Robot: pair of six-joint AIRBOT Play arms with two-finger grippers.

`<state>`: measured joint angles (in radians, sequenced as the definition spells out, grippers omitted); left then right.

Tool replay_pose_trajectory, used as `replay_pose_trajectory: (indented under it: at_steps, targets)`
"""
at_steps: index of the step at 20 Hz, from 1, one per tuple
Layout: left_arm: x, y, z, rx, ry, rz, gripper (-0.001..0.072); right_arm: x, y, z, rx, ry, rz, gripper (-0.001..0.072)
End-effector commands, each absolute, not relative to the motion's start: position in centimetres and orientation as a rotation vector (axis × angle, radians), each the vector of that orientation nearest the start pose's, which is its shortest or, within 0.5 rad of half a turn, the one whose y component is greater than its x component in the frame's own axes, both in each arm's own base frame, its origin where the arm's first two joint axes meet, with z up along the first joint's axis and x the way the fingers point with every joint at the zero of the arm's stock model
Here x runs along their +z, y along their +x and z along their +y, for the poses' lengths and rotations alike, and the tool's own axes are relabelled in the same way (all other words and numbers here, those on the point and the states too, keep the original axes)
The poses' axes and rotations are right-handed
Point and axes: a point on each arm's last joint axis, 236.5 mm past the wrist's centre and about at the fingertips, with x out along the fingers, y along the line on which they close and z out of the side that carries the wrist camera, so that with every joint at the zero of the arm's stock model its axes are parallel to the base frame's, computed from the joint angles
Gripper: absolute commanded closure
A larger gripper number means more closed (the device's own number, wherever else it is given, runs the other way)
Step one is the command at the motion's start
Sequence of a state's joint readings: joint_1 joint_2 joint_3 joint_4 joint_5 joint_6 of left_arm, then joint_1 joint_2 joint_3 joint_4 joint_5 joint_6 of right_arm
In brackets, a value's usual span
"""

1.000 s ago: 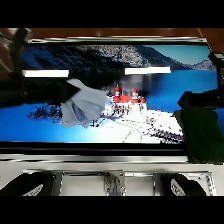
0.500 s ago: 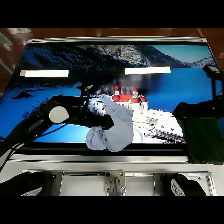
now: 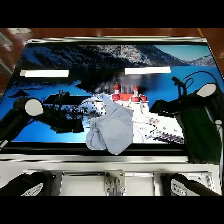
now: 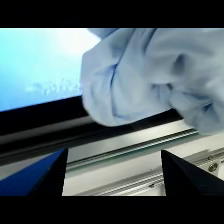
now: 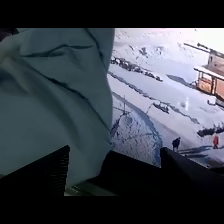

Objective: Fold the shirts.

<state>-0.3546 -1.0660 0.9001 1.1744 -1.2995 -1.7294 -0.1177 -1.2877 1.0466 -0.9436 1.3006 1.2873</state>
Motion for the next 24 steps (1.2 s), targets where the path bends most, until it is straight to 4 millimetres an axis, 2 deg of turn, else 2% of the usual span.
replay_pose_trajectory:
  at_steps: [1, 3, 5, 8, 11, 14, 15, 16, 19, 20, 22, 23, 24]
  targets:
    - [-4.9, 18.8, -16.9, -0.338, -0.335, 1.678, -0.0013, -2.5, 35.7, 12.9, 0.581, 0.648, 1.409, 0.004]
    - [-7.5, 18.6, -17.6, -0.276, -0.466, 1.667, -0.0013, -4.3, 35.2, 13.8, 0.599, 0.674, 1.468, 0.0041]
    - [-8.7, 19.6, -19.0, -0.259, -0.592, 1.618, -0.0013, -5.9, 33.9, 15.1, 0.645, 0.634, 1.534, 0.004]
    - [-9.5, 20.4, -19.7, -0.264, -0.609, 1.601, -0.0013, -7.3, 33.0, 16.8, 0.693, 0.591, 1.572, 0.004]
    - [-11.0, 20.9, -19.8, -0.237, -0.615, 1.607, -0.0013, -7.8, 33.1, 16.7, 0.674, 0.607, 1.584, 0.004]
    - [-12.0, 21.2, -21.2, -0.272, -0.62, 1.594, 0.0, -8.0, 33.4, 16.8, 0.656, 0.602, 1.576, 0.004]
    - [-12.4, 21.3, -21.5, -0.273, -0.61, 1.59, 0.0134, -8.3, 33.9, 16.7, 0.629, 0.602, 1.563, 0.004]
    - [-12.8, 21.2, -21.5, -0.268, -0.604, 1.596, 0.0222, -8.5, 34.3, 16.8, 0.607, 0.605, 1.552, 0.004]
    - [-13.2, 21.2, -21.4, -0.257, -0.606, 1.605, 0.0278, -9.2, 35.0, 17.7, 0.581, 0.589, 1.531, 0.004]
    - [-13.2, 21.3, -21.4, -0.257, -0.604, 1.601, 0.0333, -9.8, 35.0, 18.1, 0.568, 0.592, 1.54, 0.004]
    - [-13.1, 21.3, -21.5, -0.259, -0.607, 1.602, 0.0616, -11.1, 34.4, 19.2, 0.562, 0.59, 1.575, 0.004]
    - [-12.9, 21.2, -21.6, -0.28, -0.598, 1.598, 0.0668, -11.7, 34.1, 19.7, 0.565, 0.58, 1.587, 0.004]
    - [-12.7, 21.3, -21.7, -0.308, -0.581, 1.589, 0.0669, -12.1, 34.1, 20.0, 0.564, 0.571, 1.589, 0.0041]
